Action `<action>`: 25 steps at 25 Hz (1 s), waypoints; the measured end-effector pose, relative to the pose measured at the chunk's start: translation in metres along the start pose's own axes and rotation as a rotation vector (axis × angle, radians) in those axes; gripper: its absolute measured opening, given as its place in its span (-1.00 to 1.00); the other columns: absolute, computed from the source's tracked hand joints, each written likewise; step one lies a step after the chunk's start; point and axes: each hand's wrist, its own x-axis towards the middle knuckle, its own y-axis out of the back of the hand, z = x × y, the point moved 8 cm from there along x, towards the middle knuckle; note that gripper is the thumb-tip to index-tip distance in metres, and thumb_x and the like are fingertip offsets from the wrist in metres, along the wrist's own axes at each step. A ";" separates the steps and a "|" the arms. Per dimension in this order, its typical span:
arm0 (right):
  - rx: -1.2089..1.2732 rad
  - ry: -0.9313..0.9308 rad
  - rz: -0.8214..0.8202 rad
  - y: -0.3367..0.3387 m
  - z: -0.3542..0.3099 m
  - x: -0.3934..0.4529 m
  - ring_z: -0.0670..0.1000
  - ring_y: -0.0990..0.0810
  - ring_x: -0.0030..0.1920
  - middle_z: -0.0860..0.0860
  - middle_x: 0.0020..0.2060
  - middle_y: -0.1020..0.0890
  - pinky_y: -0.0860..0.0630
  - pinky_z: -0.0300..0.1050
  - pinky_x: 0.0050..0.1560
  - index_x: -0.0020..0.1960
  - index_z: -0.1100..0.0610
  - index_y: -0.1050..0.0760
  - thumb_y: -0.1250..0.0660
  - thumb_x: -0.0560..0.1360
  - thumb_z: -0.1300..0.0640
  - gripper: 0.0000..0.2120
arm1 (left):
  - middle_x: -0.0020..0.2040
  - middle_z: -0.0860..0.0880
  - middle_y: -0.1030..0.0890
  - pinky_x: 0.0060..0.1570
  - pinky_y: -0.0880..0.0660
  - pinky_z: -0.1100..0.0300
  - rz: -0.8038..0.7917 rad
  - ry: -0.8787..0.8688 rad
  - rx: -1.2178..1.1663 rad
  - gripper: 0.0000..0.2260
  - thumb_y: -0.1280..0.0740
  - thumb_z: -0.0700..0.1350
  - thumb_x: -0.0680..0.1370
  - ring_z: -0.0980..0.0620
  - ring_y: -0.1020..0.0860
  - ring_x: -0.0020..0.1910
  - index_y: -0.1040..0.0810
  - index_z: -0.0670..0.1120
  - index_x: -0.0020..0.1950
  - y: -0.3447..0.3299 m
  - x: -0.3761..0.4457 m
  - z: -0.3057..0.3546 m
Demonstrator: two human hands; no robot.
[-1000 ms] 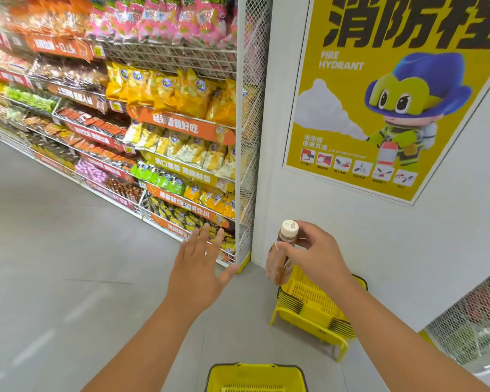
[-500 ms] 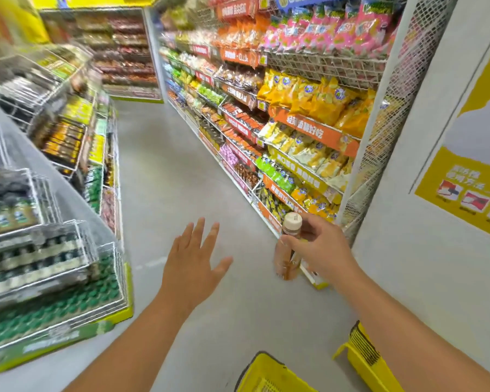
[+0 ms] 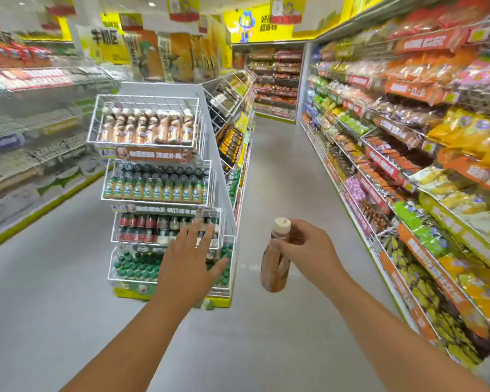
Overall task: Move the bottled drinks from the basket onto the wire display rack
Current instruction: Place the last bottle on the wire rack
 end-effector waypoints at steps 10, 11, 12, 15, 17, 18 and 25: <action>0.041 0.068 -0.040 -0.228 -0.094 0.149 -0.05 -0.69 -0.07 -0.09 -0.14 -0.72 -0.59 -0.12 -0.06 -0.03 -0.06 -0.67 -0.57 0.42 0.14 -0.82 | 0.69 -0.05 0.07 0.60 -0.03 -0.13 0.001 0.086 0.050 -0.27 -0.04 0.39 0.60 -0.12 0.07 0.66 0.08 0.12 0.68 0.025 0.113 -0.237; 0.052 0.065 -0.052 -0.244 -0.099 0.162 -0.07 -0.69 -0.07 -0.10 -0.13 -0.73 -0.60 -0.12 -0.05 -0.02 -0.08 -0.67 -0.57 0.42 0.14 -0.80 | 0.69 -0.05 0.10 0.60 -0.01 -0.11 -0.002 0.084 0.057 -0.27 -0.03 0.39 0.61 -0.11 0.09 0.66 0.10 0.12 0.68 0.025 0.124 -0.252; 0.059 0.069 -0.067 -0.259 -0.103 0.176 -0.09 -0.69 -0.06 -0.12 -0.13 -0.73 -0.61 -0.14 -0.05 -0.01 -0.08 -0.67 -0.57 0.42 0.14 -0.79 | 0.69 -0.04 0.11 0.60 0.00 -0.10 -0.001 0.084 0.061 -0.28 -0.03 0.39 0.61 -0.10 0.10 0.66 0.11 0.12 0.68 0.025 0.135 -0.264; 0.063 0.079 -0.111 -0.302 -0.105 0.223 -0.08 -0.70 -0.05 -0.11 -0.12 -0.73 -0.61 -0.13 -0.03 0.04 -0.04 -0.68 -0.58 0.42 0.15 -0.77 | 0.69 -0.03 0.16 0.61 0.02 -0.09 -0.003 0.111 0.038 -0.27 -0.03 0.38 0.62 -0.08 0.14 0.66 0.15 0.13 0.67 0.013 0.177 -0.303; 0.060 0.081 -0.130 -0.324 -0.100 0.259 -0.09 -0.70 -0.06 -0.12 -0.12 -0.74 -0.59 -0.15 -0.05 0.07 -0.03 -0.69 -0.58 0.43 0.14 -0.76 | 0.69 -0.02 0.16 0.62 0.05 -0.10 0.001 0.123 0.038 -0.27 -0.04 0.38 0.61 -0.07 0.16 0.66 0.14 0.14 0.67 0.002 0.207 -0.323; 0.057 0.084 -0.139 -0.334 -0.098 0.279 -0.10 -0.70 -0.07 -0.13 -0.12 -0.74 -0.58 -0.17 -0.06 0.07 -0.03 -0.68 -0.58 0.43 0.13 -0.76 | 0.69 -0.02 0.17 0.62 0.06 -0.09 -0.003 0.129 0.040 -0.27 -0.04 0.39 0.61 -0.07 0.16 0.66 0.14 0.14 0.67 -0.004 0.224 -0.333; 0.088 0.127 -0.162 -0.393 -0.085 0.431 -0.10 -0.70 -0.08 -0.13 -0.13 -0.74 -0.63 -0.09 -0.02 0.05 -0.03 -0.68 -0.58 0.43 0.11 -0.78 | 0.68 0.02 0.24 0.63 0.09 -0.08 -0.013 0.171 0.092 -0.28 0.04 0.42 0.60 -0.04 0.22 0.65 0.22 0.17 0.66 -0.048 0.352 -0.388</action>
